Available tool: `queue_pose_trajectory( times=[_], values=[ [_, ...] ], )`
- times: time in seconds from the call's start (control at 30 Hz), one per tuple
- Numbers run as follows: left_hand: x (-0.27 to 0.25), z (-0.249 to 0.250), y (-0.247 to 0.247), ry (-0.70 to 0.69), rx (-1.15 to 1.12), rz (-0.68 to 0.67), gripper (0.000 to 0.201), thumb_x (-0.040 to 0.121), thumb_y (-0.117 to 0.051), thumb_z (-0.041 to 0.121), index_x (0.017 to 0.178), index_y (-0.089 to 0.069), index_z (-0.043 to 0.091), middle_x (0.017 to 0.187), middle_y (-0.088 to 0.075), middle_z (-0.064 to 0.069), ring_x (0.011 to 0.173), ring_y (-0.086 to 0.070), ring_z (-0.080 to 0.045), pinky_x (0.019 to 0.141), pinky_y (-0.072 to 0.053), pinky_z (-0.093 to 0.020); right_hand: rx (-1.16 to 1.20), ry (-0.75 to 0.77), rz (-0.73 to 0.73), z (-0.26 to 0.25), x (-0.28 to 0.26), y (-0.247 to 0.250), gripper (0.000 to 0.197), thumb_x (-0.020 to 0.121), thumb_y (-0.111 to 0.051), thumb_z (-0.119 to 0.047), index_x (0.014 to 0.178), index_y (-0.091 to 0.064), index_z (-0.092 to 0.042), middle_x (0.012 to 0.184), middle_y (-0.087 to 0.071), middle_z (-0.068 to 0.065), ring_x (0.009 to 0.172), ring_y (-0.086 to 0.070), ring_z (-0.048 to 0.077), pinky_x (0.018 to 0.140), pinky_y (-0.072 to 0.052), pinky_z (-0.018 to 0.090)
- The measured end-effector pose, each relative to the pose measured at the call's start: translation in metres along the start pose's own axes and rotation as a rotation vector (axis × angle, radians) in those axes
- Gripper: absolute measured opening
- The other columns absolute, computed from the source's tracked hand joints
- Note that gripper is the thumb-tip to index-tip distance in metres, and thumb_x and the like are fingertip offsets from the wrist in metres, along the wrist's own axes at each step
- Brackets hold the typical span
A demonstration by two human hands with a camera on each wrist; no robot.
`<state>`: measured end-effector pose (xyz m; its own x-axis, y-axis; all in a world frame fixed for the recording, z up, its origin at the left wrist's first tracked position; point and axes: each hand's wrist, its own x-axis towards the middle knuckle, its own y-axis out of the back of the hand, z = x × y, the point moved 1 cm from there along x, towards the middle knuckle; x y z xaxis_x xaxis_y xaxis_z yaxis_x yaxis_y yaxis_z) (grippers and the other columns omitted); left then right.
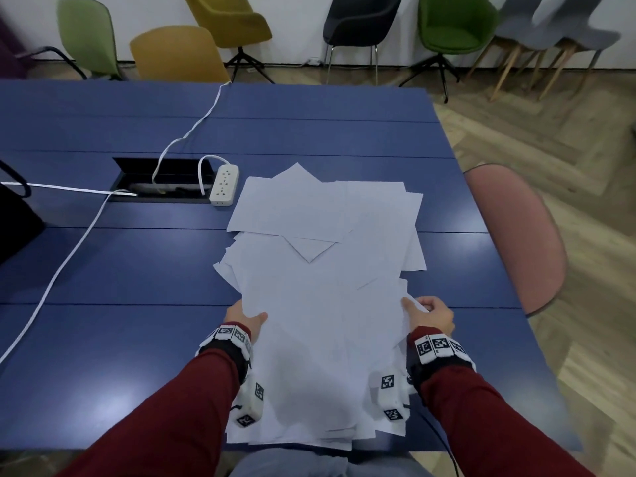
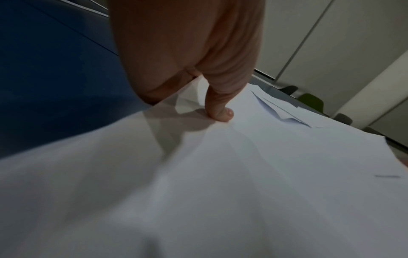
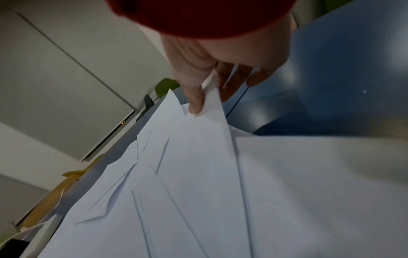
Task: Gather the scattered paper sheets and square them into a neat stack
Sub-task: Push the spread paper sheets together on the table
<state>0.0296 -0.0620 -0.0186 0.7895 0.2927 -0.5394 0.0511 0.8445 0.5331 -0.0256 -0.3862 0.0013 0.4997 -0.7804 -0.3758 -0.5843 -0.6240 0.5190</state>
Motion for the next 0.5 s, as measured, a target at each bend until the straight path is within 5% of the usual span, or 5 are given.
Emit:
queue_pose_trajectory(
  times=[0.07, 0.2, 0.3, 0.4, 0.5],
  values=[
    [-0.002, -0.001, 0.000, 0.008, 0.003, 0.000, 0.049, 0.084, -0.066, 0.011, 0.130, -0.052, 0.004, 0.132, -0.058, -0.014, 0.122, -0.054, -0.031, 0.104, -0.039, -0.034, 0.015, 0.009, -0.013, 0.000, -0.002, -0.001, 0.011, 0.072, -0.073, -0.024, 0.079, -0.066, -0.019, 0.078, -0.064, 0.003, 0.085, -0.063, 0.029, 0.074, -0.044, 0.029],
    [-0.004, 0.001, 0.002, 0.016, -0.006, -0.024, 0.049, 0.085, -0.065, 0.012, 0.131, -0.051, 0.003, 0.134, -0.056, -0.013, 0.123, -0.053, -0.030, 0.104, -0.039, -0.032, -0.075, 0.050, -0.249, 0.009, -0.009, -0.017, 0.032, 0.082, -0.067, -0.017, 0.113, -0.063, -0.009, 0.109, -0.066, 0.014, 0.103, -0.061, 0.033, 0.089, -0.046, 0.034],
    [-0.004, 0.000, 0.003, 0.040, -0.004, -0.058, 0.047, 0.084, -0.065, 0.015, 0.129, -0.053, 0.005, 0.130, -0.058, -0.010, 0.120, -0.055, -0.029, 0.102, -0.040, -0.032, -0.135, 0.099, -0.280, 0.010, -0.014, -0.017, 0.043, 0.087, -0.058, -0.005, 0.130, -0.054, -0.007, 0.126, -0.060, 0.016, 0.116, -0.056, 0.035, 0.095, -0.043, 0.033],
    [0.000, -0.005, 0.003, 0.053, -0.049, -0.080, 0.038, 0.085, -0.063, 0.010, 0.122, -0.059, 0.002, 0.126, -0.062, -0.013, 0.114, -0.060, -0.029, 0.097, -0.045, -0.032, -0.146, 0.112, -0.237, 0.012, -0.013, -0.014, 0.044, 0.089, -0.051, 0.000, 0.133, -0.051, -0.005, 0.131, -0.058, 0.016, 0.118, -0.054, 0.035, 0.097, -0.042, 0.032],
    [0.000, -0.005, 0.003, 0.064, -0.069, -0.055, 0.035, 0.088, -0.058, 0.005, 0.123, -0.058, -0.002, 0.128, -0.060, -0.016, 0.113, -0.059, -0.029, 0.090, -0.041, -0.027, -0.188, 0.124, -0.246, 0.014, -0.011, -0.014, 0.040, 0.088, -0.046, 0.003, 0.125, -0.058, -0.006, 0.120, -0.064, 0.017, 0.105, -0.058, 0.036, 0.083, -0.040, 0.026]
  ],
)
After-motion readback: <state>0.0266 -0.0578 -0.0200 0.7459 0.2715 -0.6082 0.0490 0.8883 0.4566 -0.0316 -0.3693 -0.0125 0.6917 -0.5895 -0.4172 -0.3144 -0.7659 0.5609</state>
